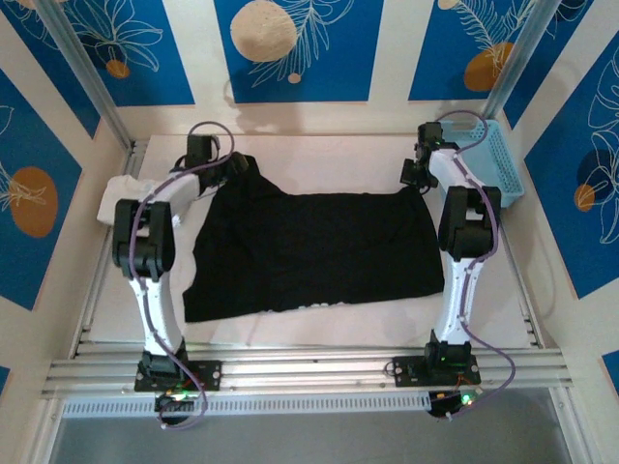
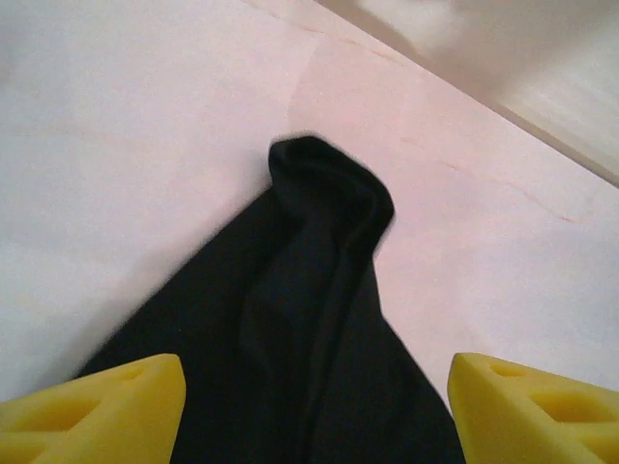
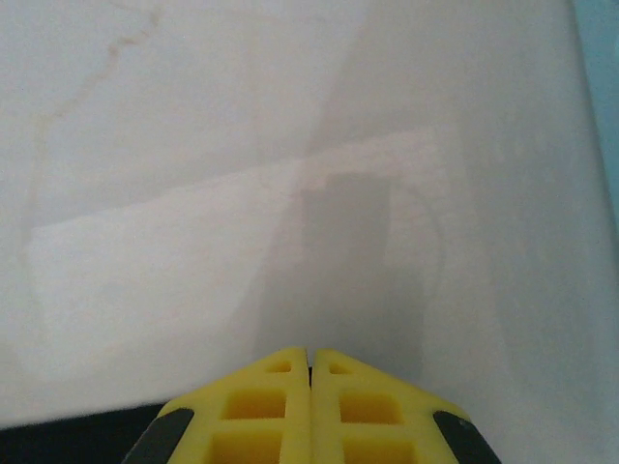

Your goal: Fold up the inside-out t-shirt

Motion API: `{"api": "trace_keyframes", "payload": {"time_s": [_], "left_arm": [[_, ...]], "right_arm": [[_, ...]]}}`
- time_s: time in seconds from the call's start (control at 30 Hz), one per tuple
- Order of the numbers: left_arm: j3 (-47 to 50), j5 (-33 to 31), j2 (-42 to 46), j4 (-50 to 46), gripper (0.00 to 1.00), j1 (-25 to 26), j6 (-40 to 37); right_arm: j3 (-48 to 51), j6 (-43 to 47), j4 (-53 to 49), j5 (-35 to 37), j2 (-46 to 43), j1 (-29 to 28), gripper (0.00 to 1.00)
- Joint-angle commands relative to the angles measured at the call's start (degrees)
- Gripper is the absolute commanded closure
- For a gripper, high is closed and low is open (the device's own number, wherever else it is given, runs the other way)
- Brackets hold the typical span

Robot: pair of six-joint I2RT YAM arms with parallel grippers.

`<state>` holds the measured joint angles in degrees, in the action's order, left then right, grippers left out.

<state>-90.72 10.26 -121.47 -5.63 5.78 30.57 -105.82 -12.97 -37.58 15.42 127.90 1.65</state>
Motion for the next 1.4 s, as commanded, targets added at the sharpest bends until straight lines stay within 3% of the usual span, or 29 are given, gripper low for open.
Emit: {"api": "trace_keyframes", "payload": {"time_s": [0.0, 0.37, 0.53, 0.67, 0.97, 1.17, 1.37], "left_arm": [[-10.9, -1.2, -7.0, -9.1, 0.32, 0.0, -5.6], [-43.8, 3.6, -29.9, -17.8, 0.51, -1.2, -4.0], [-50.9, 6.8, -35.0, -17.8, 0.63, -1.3, -2.0], [-51.2, 6.8, -35.4, -17.6, 0.70, -1.3, -2.0], [-51.2, 7.3, -34.6, -17.0, 1.00, -1.5, -1.7], [-50.1, 7.8, -29.6, -17.8, 1.00, -1.8, -2.2], [-34.7, 8.2, -17.3, -8.6, 1.00, -1.8, -1.2]], "right_arm": [[1.0, 1.6, 1.8, -1.1, -2.8, -0.7, 1.00], [2.3, 1.8, 2.5, -1.5, -2.5, -1.8, 1.00], [2.9, 1.7, 2.5, -2.0, -2.7, -1.8, 1.00], [3.8, 1.7, 2.9, -1.9, -3.1, -1.8, 1.00], [4.9, 1.4, 3.0, -2.2, -3.5, -1.9, 1.00], [5.4, 0.9, 3.4, -2.6, -5.6, -1.7, 1.00], [5.9, -0.4, 4.3, -5.0, -7.4, -1.0, 1.00]]}}
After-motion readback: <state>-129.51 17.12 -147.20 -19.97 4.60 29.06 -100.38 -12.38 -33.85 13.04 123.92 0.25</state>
